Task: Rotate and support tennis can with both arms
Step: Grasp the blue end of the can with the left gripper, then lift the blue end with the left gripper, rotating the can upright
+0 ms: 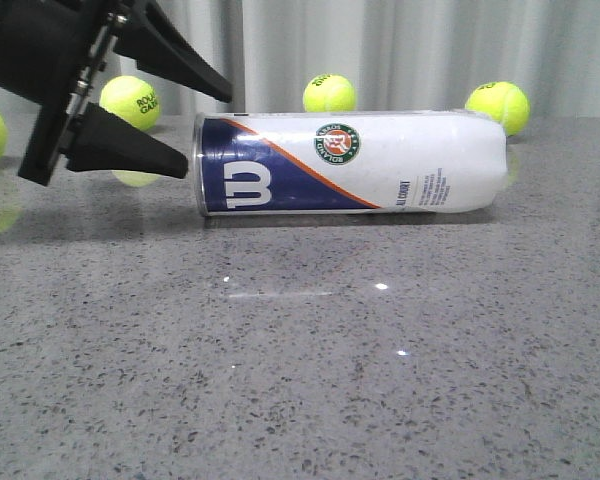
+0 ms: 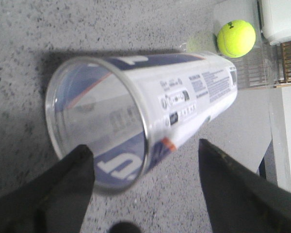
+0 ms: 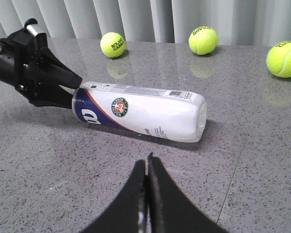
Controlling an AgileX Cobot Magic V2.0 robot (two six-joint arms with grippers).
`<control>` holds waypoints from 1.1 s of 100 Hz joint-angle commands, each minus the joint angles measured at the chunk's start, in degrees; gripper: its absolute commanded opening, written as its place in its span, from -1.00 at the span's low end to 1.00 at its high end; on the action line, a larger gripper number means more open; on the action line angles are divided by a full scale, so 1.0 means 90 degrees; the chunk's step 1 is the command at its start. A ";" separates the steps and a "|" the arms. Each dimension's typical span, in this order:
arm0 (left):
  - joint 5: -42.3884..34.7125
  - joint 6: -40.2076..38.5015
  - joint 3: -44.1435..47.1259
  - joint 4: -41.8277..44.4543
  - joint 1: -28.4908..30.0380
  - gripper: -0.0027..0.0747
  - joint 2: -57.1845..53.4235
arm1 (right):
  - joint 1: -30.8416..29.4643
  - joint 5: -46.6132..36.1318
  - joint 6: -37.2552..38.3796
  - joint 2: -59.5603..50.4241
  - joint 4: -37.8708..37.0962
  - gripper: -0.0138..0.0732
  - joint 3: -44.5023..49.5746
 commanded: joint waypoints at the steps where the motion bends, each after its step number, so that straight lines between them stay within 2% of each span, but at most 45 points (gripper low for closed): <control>1: 0.0100 0.0152 -0.0337 -0.0507 -0.0085 0.21 -0.0032 | -0.0034 -0.0461 -0.0020 0.0042 -0.0040 -0.81 -0.0156; 14: 0.0143 0.0183 -0.0611 -0.0576 -0.0128 0.21 0.0185 | -0.0034 -0.0461 -0.0020 0.0042 -0.0040 -0.81 -0.0156; 34: 0.0987 0.0183 -0.0939 -0.0717 -0.0149 0.21 0.0480 | -0.0034 -0.0461 -0.0020 0.0042 -0.0040 -0.81 -0.0156; 53: 0.1226 0.0183 -0.1000 -0.0831 -0.0155 0.19 0.0575 | -0.0034 -0.0461 -0.0020 0.0042 -0.0040 -0.81 -0.0156; 63: 0.1302 0.0183 -0.1000 -0.0842 -0.0155 0.04 0.0575 | -0.0034 -0.0461 -0.0020 0.0042 -0.0040 -0.81 -0.0156; 89: 0.1553 0.0197 -0.1000 -0.0933 -0.0155 -0.53 0.0575 | -0.0034 -0.0461 -0.0020 0.0042 -0.0040 -0.81 -0.0156; 110: 0.1989 0.0313 -0.1000 -0.1366 -0.0155 -0.80 0.0575 | -0.0034 -0.0461 -0.0020 0.0042 -0.0040 -0.81 -0.0156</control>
